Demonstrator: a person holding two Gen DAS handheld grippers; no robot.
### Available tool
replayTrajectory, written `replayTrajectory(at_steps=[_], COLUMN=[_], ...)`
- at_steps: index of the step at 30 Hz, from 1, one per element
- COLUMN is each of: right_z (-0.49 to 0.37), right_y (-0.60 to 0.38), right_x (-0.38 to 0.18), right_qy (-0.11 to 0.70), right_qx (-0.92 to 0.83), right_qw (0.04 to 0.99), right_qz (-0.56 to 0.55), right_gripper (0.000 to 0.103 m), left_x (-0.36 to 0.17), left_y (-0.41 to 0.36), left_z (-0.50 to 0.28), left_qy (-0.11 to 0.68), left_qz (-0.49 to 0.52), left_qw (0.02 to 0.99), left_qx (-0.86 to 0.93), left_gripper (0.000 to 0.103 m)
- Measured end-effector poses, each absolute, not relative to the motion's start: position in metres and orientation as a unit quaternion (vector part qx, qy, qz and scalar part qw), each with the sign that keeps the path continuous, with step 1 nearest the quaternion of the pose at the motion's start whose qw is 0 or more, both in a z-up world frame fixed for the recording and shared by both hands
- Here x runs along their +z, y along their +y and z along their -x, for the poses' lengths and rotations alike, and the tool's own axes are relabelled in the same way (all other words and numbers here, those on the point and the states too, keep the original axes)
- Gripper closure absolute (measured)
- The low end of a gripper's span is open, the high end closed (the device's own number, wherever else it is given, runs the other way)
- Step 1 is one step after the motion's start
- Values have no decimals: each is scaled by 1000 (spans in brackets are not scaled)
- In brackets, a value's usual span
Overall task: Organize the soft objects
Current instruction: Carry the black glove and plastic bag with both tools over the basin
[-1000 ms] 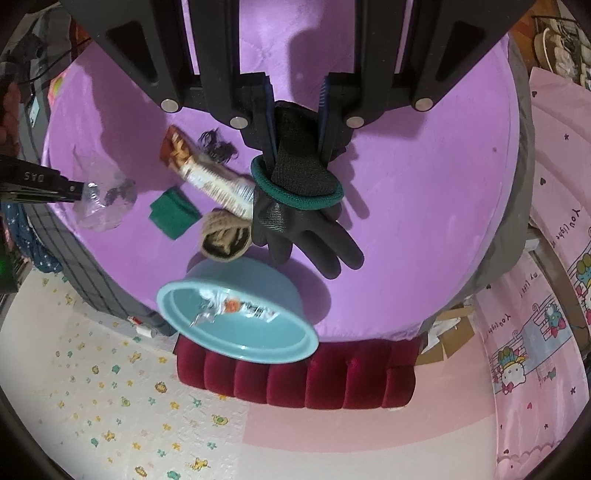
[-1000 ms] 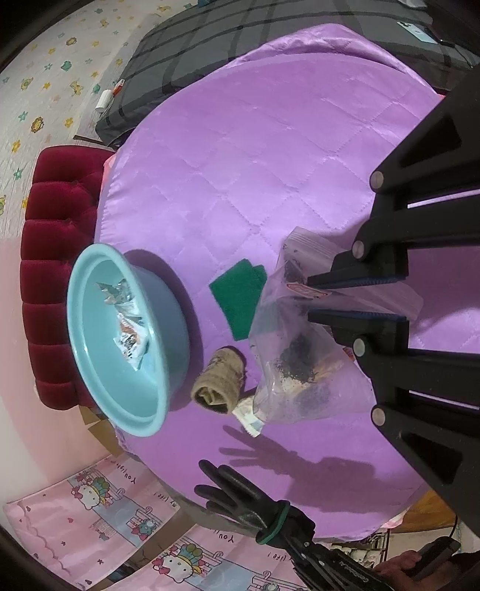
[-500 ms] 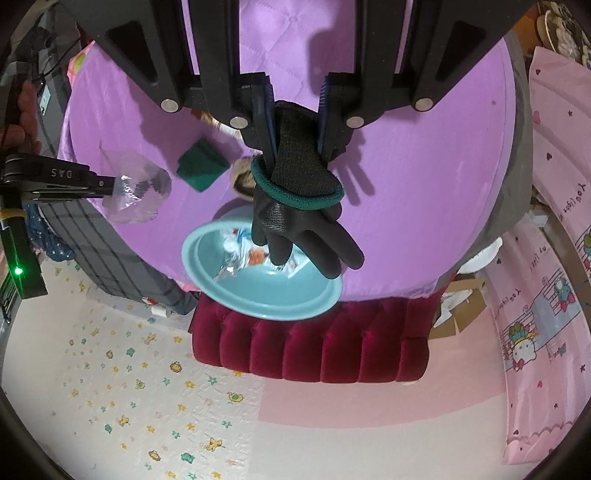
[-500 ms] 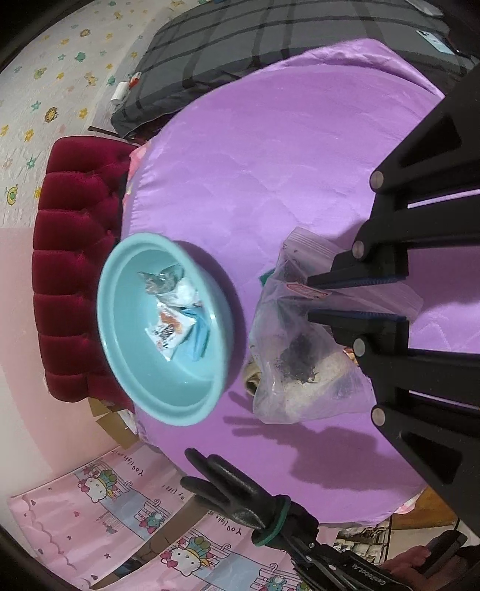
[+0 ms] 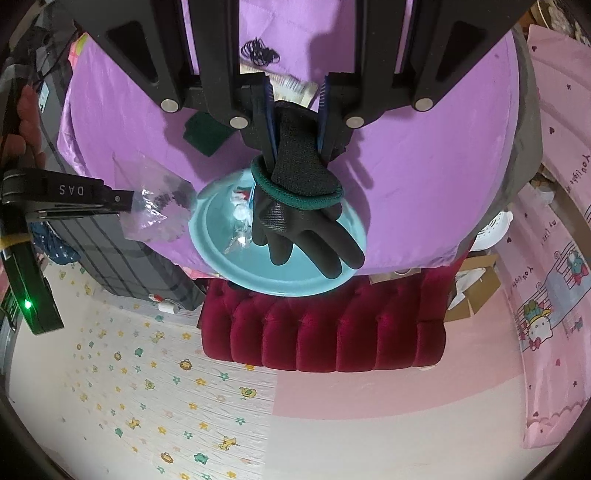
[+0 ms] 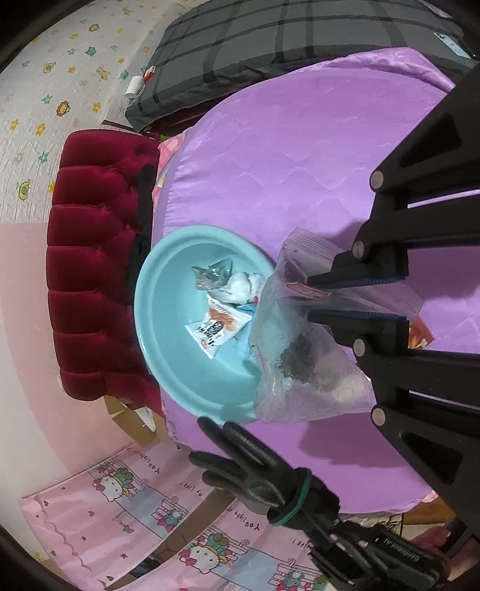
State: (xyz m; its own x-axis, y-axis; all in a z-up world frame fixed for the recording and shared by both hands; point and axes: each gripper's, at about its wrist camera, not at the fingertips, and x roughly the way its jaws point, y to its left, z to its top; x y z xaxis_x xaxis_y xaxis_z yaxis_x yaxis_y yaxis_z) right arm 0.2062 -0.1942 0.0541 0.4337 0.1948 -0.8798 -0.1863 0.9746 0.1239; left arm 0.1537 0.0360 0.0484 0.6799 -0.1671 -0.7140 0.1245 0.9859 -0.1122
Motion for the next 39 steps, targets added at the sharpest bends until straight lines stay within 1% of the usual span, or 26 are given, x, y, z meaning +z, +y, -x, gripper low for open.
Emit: replayTrajectory(at_steps=[18,39], right_z=[-282,-367], right_y=[-177,-164], right_x=[56,17], right_qy=[521,546], right_qx=[112,97], right_qw=[846,832], right_qz=[-15,-25], right_gripper=[92,92], left_x=[40,5], left_y=[17,12], left_z=[-225,-301], left_qy=[396,419], left_qz=[17,12], left_qw=[913,903], left_qx=[-98,-90], left_gripper=[83,83])
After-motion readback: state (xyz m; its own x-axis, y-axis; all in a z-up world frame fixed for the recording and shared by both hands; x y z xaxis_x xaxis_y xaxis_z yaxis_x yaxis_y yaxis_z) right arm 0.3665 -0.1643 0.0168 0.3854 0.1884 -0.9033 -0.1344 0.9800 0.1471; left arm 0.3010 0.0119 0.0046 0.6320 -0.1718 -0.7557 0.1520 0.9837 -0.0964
